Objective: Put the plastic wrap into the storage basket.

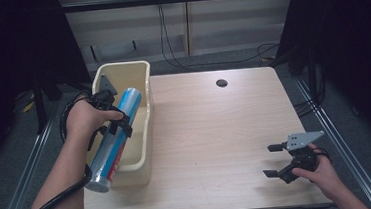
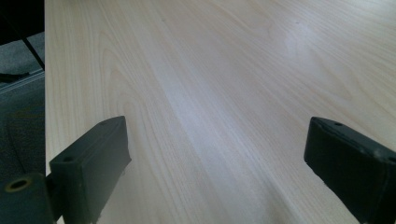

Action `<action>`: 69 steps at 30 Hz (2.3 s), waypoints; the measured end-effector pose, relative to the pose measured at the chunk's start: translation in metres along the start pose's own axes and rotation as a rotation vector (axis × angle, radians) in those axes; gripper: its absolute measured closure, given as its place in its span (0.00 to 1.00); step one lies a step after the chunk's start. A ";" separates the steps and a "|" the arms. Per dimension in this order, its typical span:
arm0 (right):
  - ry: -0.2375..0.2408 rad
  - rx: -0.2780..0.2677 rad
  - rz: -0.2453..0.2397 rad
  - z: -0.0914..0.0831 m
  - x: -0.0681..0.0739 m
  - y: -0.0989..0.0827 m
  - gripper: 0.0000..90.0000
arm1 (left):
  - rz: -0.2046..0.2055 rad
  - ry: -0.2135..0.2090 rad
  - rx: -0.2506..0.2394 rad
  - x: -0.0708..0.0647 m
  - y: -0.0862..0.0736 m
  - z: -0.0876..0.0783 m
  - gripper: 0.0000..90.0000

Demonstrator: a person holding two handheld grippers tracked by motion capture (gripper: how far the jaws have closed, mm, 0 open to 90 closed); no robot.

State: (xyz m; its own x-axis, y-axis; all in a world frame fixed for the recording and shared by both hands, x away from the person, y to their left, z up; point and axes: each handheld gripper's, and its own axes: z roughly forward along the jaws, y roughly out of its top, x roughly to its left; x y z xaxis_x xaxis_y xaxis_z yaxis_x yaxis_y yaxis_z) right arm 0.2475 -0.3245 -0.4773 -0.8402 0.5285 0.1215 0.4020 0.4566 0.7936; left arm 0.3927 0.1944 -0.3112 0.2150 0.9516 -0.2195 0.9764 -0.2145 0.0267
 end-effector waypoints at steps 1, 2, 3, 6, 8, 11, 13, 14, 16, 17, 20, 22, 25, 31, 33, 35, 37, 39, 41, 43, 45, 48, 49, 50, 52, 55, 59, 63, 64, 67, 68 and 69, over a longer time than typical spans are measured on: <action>-0.001 0.001 -0.002 0.000 0.000 0.000 0.07 | 0.004 -0.003 0.006 0.000 0.000 0.001 0.36; -0.004 0.003 -0.001 0.000 0.000 0.000 0.07 | -0.004 0.000 0.003 0.000 0.001 0.002 0.35; -0.003 0.005 -0.001 0.000 0.000 0.000 0.07 | -0.004 -0.002 0.008 0.001 0.001 0.002 0.36; -0.002 0.004 -0.002 0.000 0.000 0.000 0.07 | -0.007 -0.002 0.011 0.002 0.002 0.005 0.36; 0.001 0.003 0.000 0.000 0.000 0.000 0.07 | -0.012 -0.002 0.013 0.002 0.003 0.006 0.35; 0.001 0.005 0.000 0.001 0.000 -0.001 0.07 | -0.022 -0.005 0.015 0.003 0.003 0.009 0.36; 0.000 0.006 -0.002 0.001 0.000 -0.001 0.07 | -0.018 -0.001 0.024 0.004 0.004 0.011 0.36; 0.000 0.006 -0.002 0.001 0.000 -0.001 0.07 | -0.024 0.003 0.022 0.004 0.004 0.012 0.36; 0.003 0.006 -0.001 0.001 0.000 -0.001 0.07 | -0.032 0.001 0.020 0.004 0.004 0.013 0.36; 0.004 0.006 -0.001 0.001 0.000 -0.001 0.07 | -0.029 0.009 0.023 0.005 0.005 0.014 0.36; 0.002 0.008 -0.003 0.001 0.000 -0.001 0.07 | -0.028 0.010 0.029 0.005 0.006 0.015 0.36; 0.003 0.010 -0.004 0.001 0.000 -0.001 0.07 | -0.030 0.011 0.032 0.005 0.007 0.015 0.36; 0.002 0.012 -0.001 0.001 0.000 -0.002 0.07 | -0.028 0.021 0.033 0.005 0.009 0.016 0.35; 0.003 0.009 -0.004 0.001 0.000 -0.002 0.07 | -0.034 0.025 0.030 0.005 0.011 0.014 0.35; 0.002 0.010 -0.004 0.001 0.000 -0.002 0.07 | -0.028 0.026 0.026 0.005 0.012 0.014 0.35; 0.006 0.012 0.000 0.001 0.000 -0.002 0.07 | -0.025 0.033 -0.008 0.004 0.013 0.004 0.41; 0.007 0.011 0.000 0.001 0.000 -0.002 0.07 | -0.071 -0.052 -0.030 0.004 0.014 -0.011 0.66; 0.005 0.011 -0.007 0.001 0.000 -0.001 0.07 | -0.034 0.024 -0.024 -0.001 0.013 -0.020 0.63; -0.001 0.012 -0.008 0.001 0.001 -0.001 0.07 | -0.045 0.013 -0.042 -0.004 0.014 -0.025 0.63; 0.005 0.011 -0.010 0.001 0.002 0.000 0.07 | -0.029 0.009 -0.037 -0.006 0.013 -0.025 0.59; 0.005 0.013 -0.014 0.000 0.002 -0.001 0.07 | -0.034 -0.004 -0.039 -0.007 0.013 -0.022 0.57; -0.001 0.014 -0.014 -0.001 0.001 -0.002 0.07 | -0.032 -0.015 -0.053 -0.007 0.012 -0.021 0.53; 0.006 0.014 -0.010 0.000 0.001 -0.002 0.07 | -0.030 -0.016 -0.056 -0.007 0.012 -0.021 0.52; 0.004 0.013 -0.010 0.000 0.001 -0.002 0.07 | -0.018 -0.014 -0.054 -0.006 0.012 -0.021 0.50; 0.006 0.013 -0.011 0.000 0.001 -0.001 0.07 | -0.031 -0.020 -0.064 -0.008 0.011 -0.021 0.48; 0.004 0.013 -0.012 -0.001 0.002 -0.001 0.07 | -0.008 -0.036 -0.071 -0.009 0.011 -0.019 0.42; 0.000 0.015 -0.014 0.000 0.002 -0.001 0.07 | 0.008 -0.048 -0.085 -0.012 0.011 -0.018 0.39; -0.006 0.017 -0.018 0.000 0.002 -0.001 0.07 | 0.026 -0.058 -0.088 -0.017 0.011 -0.016 0.34; -0.005 0.015 -0.018 0.000 0.002 -0.001 0.07 | 0.031 -0.063 -0.095 -0.018 0.012 -0.016 0.32; -0.003 0.012 -0.015 -0.001 0.002 -0.001 0.07 | 0.039 -0.077 -0.101 -0.024 0.012 -0.015 0.30; 0.002 0.012 -0.015 -0.001 0.002 -0.001 0.07 | 0.049 -0.081 -0.107 -0.026 0.012 -0.014 0.29; -0.003 0.018 -0.016 -0.001 0.002 -0.001 0.07 | 0.055 -0.086 -0.113 -0.028 0.012 -0.013 0.28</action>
State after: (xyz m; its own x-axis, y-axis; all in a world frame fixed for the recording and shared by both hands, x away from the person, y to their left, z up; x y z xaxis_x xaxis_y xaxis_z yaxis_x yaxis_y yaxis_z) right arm 0.2451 -0.3243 -0.4776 -0.8456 0.5230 0.1068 0.3948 0.4781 0.7846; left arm 0.3990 0.1677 -0.2917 0.2706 0.9156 -0.2974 0.9604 -0.2352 0.1496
